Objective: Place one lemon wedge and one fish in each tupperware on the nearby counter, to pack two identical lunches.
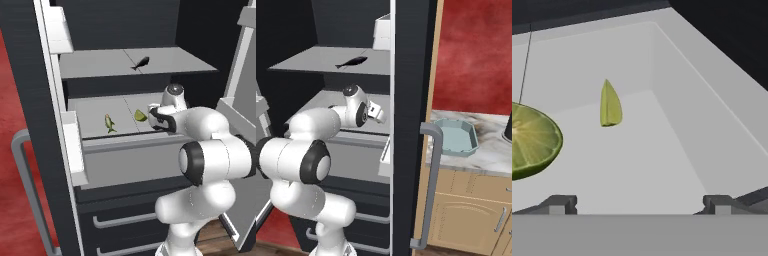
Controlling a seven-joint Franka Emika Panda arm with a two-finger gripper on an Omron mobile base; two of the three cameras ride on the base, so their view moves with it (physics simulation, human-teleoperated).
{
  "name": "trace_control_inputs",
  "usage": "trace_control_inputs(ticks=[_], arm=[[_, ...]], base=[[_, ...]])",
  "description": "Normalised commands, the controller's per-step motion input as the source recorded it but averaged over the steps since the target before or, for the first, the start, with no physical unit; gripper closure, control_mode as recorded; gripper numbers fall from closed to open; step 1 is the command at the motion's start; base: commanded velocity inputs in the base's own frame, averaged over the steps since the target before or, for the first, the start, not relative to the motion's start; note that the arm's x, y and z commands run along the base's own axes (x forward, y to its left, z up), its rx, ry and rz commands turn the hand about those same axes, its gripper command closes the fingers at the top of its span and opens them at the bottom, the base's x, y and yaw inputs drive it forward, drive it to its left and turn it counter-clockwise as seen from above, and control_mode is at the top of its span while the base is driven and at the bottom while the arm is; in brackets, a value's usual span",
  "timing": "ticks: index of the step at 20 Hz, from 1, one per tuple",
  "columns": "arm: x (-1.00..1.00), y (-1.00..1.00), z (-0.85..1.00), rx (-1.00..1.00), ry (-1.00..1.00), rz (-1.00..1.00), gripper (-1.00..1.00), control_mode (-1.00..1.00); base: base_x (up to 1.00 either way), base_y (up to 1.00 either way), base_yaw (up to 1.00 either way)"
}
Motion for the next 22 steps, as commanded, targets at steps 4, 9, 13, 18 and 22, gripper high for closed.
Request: trace_control_inputs(ticks=[4,9,13,18,22], arm=[[0.27,0.00,-0.10,0.00,0.00,0.00,-1.00,-1.00],[0.28,0.00,-0.10,0.00,0.00,0.00,-1.00,-1.00],[0.27,0.00,-0.10,0.00,0.00,0.00,-1.00,-1.00],[0.25,0.00,-0.11,0.00,0.00,0.00,-1.00,-1.00],[0.25,0.00,-0.11,0.00,0.00,0.00,-1.00,-1.00]], base=[[0.00,0.00,0.00],[0.00,0.00,0.00],[0.00,0.00,0.00],[0.00,0.00,0.00],[0.00,0.00,0.00]])
